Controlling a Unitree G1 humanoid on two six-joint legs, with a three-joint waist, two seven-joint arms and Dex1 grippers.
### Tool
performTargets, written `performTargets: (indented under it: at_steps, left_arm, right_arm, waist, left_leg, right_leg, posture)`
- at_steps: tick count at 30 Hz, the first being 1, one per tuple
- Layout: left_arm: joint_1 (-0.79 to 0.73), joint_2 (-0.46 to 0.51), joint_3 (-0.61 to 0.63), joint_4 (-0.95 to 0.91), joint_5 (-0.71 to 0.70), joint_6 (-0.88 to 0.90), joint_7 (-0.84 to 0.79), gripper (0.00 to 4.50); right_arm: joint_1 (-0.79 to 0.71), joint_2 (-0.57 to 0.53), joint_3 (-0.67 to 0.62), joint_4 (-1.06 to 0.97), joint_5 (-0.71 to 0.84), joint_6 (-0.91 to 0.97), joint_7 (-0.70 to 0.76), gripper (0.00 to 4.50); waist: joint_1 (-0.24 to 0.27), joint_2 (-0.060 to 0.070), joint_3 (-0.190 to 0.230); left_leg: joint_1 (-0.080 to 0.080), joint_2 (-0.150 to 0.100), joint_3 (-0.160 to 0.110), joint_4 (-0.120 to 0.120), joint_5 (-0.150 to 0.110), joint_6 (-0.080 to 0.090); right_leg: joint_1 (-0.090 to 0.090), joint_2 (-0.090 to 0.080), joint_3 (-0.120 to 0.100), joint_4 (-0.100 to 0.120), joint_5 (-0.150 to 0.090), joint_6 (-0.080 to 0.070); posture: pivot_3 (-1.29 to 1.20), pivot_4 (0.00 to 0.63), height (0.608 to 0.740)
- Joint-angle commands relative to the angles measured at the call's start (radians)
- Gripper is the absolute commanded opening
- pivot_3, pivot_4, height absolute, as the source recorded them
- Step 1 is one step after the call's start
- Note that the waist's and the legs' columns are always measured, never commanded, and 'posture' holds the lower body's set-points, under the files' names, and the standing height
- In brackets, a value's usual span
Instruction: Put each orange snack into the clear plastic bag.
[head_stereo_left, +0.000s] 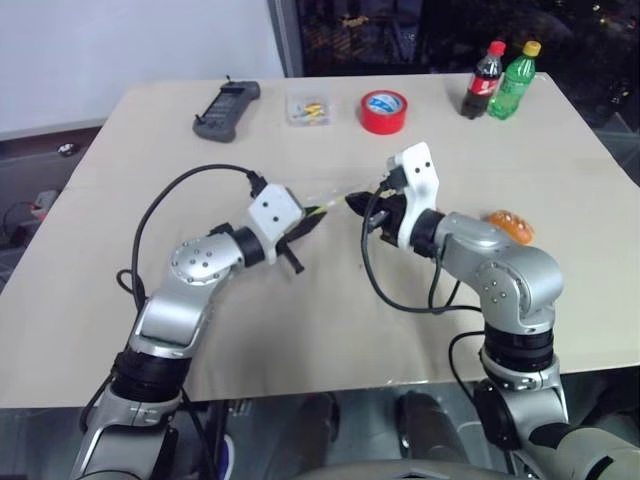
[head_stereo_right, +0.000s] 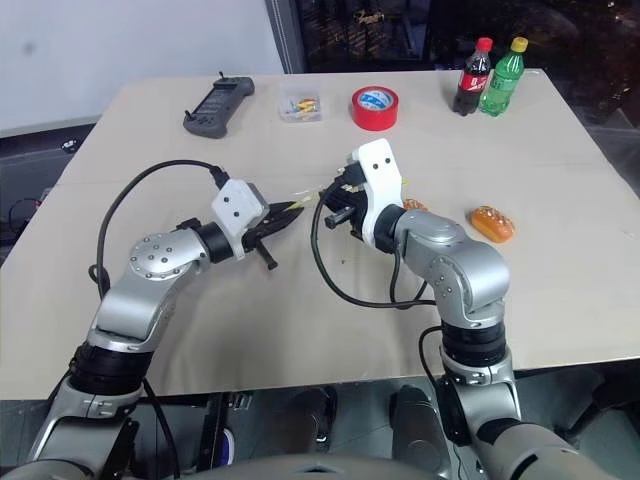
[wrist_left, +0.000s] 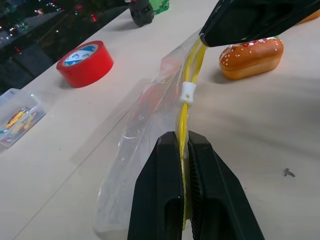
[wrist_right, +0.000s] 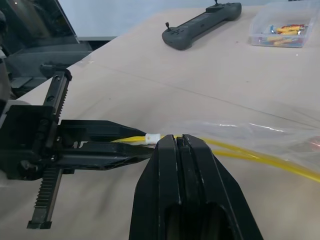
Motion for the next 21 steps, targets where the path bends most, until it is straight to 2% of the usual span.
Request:
performTargets:
  at_steps: [1,12,21]
  left_arm:
    - [0.005,-0.005,0.018,-0.067,-0.017,-0.009,-0.006,0.0]
    - [0.027,-0.001,0.015,-0.101,-0.032,-0.003,-0.023,0.0]
    - [0.052,0.011,0.006,-0.113,-0.025,-0.028,-0.067,0.0]
  right_arm:
    - [-0.02,0.001,0.006,-0.002,0.018,-0.025,-0.01,0.08]
    - [-0.016,0.022,0.004,0.042,0.03,-0.051,-0.04,0.08]
    - [-0.045,0.239,-0.21,0.33,0.088,-0.127,-0.227,0.08]
  waist:
    - [0.0,0.0,0.0]
    - [0.0,0.0,0.0]
    - [0.005,0.001,0.0]
  left_leg:
    - [0.0,0.0,0.0,0.0,0.0,0.0]
    - [0.0,0.0,0.0,0.0,0.0,0.0]
    - [0.001,0.0,0.0,0.0,0.0,0.0]
  right_leg:
    - [0.0,0.0,0.0,0.0,0.0,0.0]
    - [0.0,0.0,0.0,0.0,0.0,0.0]
    - [0.0,0.0,0.0,0.001,0.0,0.0]
  posture:
    - [0.0,0.15,0.74]
    - [0.0,0.15,0.74]
    - [0.0,0.15,0.74]
